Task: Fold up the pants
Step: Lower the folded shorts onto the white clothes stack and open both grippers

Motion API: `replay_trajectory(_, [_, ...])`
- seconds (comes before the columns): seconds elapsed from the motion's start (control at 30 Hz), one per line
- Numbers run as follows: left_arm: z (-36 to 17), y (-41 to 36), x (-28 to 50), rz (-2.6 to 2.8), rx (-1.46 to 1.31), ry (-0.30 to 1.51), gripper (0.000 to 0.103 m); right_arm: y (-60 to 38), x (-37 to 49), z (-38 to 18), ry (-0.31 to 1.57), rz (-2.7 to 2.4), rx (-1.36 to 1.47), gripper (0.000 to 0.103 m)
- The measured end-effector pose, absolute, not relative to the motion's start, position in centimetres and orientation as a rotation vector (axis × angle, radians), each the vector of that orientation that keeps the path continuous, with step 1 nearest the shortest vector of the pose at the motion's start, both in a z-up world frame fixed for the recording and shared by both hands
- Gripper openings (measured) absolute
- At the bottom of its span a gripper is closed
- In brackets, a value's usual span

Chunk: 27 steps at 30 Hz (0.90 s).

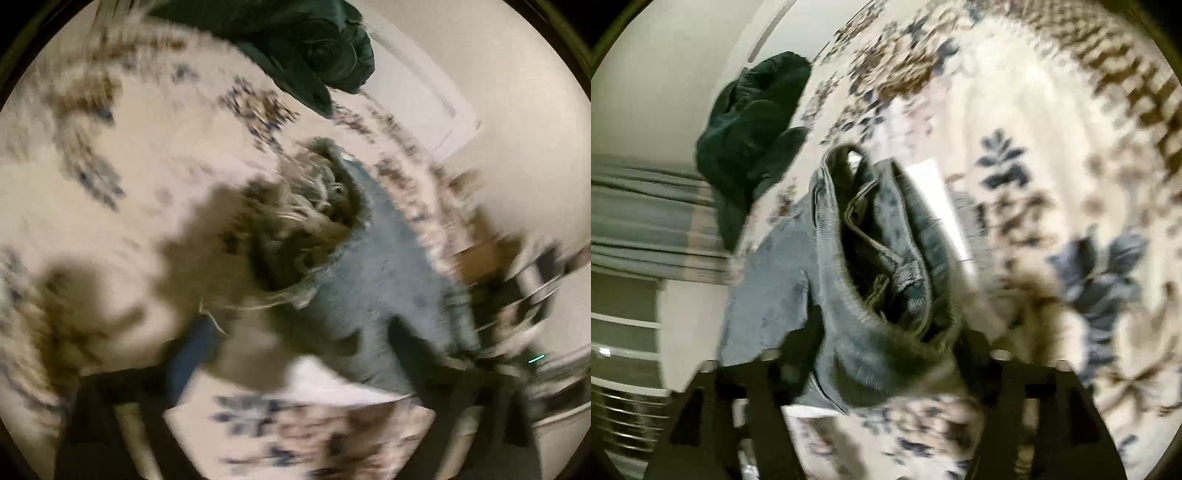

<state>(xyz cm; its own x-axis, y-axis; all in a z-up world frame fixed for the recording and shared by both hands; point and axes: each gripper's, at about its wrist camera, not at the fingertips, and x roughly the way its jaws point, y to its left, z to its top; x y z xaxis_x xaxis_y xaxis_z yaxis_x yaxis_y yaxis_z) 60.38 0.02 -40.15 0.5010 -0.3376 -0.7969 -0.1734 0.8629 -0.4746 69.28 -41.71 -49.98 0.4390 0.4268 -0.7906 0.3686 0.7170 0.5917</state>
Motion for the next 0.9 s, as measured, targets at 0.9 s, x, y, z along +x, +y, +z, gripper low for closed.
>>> replay_trajectory(0.9, [-11.7, -6.4, 40.2, -0.024, -0.001, 0.836, 0.102, -30.0, 41.5, -14.3, 0.861, -0.197, 0.096, 0.103])
